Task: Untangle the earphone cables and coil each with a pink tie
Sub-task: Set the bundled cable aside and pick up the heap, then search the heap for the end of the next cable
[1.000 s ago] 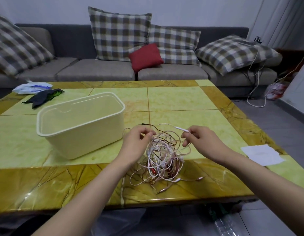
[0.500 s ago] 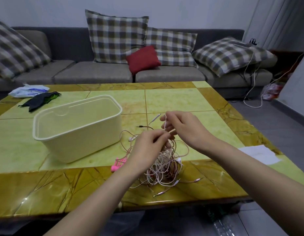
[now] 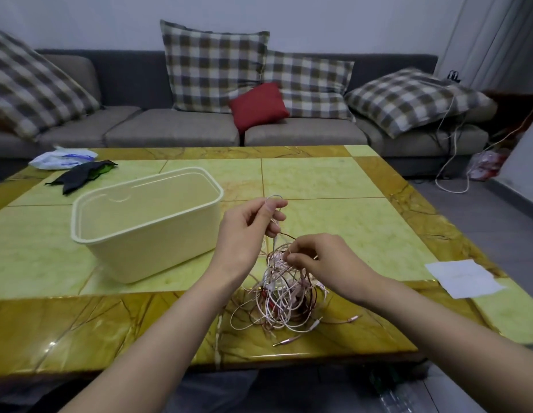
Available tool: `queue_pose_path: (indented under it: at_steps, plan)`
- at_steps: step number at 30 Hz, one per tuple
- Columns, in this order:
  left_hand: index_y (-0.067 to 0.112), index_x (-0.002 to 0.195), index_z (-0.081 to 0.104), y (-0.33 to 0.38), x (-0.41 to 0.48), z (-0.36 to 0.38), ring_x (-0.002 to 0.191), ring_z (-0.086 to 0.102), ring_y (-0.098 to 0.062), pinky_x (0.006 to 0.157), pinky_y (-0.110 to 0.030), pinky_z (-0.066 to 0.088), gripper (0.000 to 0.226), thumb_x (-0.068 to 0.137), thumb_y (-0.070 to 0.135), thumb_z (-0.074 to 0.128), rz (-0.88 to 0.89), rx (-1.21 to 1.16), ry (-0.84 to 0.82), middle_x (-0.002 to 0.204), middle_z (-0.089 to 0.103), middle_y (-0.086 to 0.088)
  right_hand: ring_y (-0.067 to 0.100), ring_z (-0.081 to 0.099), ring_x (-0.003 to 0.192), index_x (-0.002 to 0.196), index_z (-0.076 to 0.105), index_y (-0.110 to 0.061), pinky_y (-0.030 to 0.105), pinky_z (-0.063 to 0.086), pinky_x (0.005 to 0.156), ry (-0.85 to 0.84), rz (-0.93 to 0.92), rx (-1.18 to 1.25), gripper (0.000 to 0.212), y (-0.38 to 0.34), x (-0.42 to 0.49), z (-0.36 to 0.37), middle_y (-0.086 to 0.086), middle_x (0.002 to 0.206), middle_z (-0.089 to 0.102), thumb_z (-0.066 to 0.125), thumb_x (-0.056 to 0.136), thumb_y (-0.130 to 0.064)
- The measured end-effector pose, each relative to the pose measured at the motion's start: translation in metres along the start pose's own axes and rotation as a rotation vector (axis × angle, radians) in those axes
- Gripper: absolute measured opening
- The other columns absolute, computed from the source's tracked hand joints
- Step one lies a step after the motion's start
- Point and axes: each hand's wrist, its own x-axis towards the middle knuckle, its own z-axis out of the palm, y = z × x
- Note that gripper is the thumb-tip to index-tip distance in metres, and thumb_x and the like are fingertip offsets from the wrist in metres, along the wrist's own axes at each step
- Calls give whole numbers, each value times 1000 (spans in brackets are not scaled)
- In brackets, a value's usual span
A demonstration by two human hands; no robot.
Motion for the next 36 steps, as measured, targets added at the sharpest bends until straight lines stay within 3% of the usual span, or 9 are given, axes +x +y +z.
queue_pose_path:
  at_steps: [5,10,12,16,20,24,30,34,36]
  plan:
    - [23,122,45,-18,-10,7,76,58,-10,66,-16,49,29,97,7,42,-201,130,-111,103,57,2,6,63,70,81,69,-22,22,49,68,161,-15,-16,10,-2,1,-6,-10,69,66,63,89,-21]
    - [23,98,48,-38,-21,10,79,57,-17,79,-35,50,19,87,12,59,-249,259,-101,95,58,2,10,63,72,79,69,-17,23,48,70,237,-22,8,12,-9,2,-15,-5,72,68,63,89,-20]
    - [24,90,52,-40,-23,12,71,52,-11,71,-26,46,15,85,13,62,-233,285,-132,88,58,5,10,63,69,78,68,-16,26,50,69,232,-24,24,13,-11,2,-16,-5,68,67,62,89,-19]
    - [25,97,59,-37,-26,16,60,44,3,58,-9,38,13,87,16,60,-161,261,-197,89,58,13,11,63,66,80,66,-15,28,53,70,225,-23,67,12,-14,2,-14,-4,67,66,60,91,-18]
    - [22,80,63,-35,-28,16,61,47,-1,60,-14,38,13,90,16,57,-108,242,-240,72,59,12,7,62,59,79,63,-13,23,53,65,234,-14,126,13,-13,2,-13,0,66,66,58,92,-14]
    - [8,82,64,-33,-31,16,67,56,-4,64,-15,45,15,93,14,55,-131,135,-258,71,65,5,3,62,61,81,65,-13,20,51,65,251,-4,150,13,-10,2,-13,-3,69,66,58,92,-16]
    - [14,86,69,-23,-23,12,81,68,-11,79,-25,53,12,90,10,59,-84,60,-140,77,72,-2,14,64,81,92,62,-22,32,53,78,96,-5,176,23,0,-5,-1,-5,79,65,42,99,-13]
    - [14,85,69,-14,-18,8,78,66,-2,75,-14,51,12,90,9,59,-63,31,-43,75,71,3,9,62,90,96,59,-26,24,48,83,-38,-24,138,16,4,-11,4,-7,92,67,50,95,-12]
    - [14,85,68,-11,-17,8,79,65,2,78,-13,50,12,90,10,59,-58,36,-21,73,71,7,10,61,85,90,59,-26,27,46,80,-59,-29,66,9,5,-12,6,-7,87,66,55,93,-19]
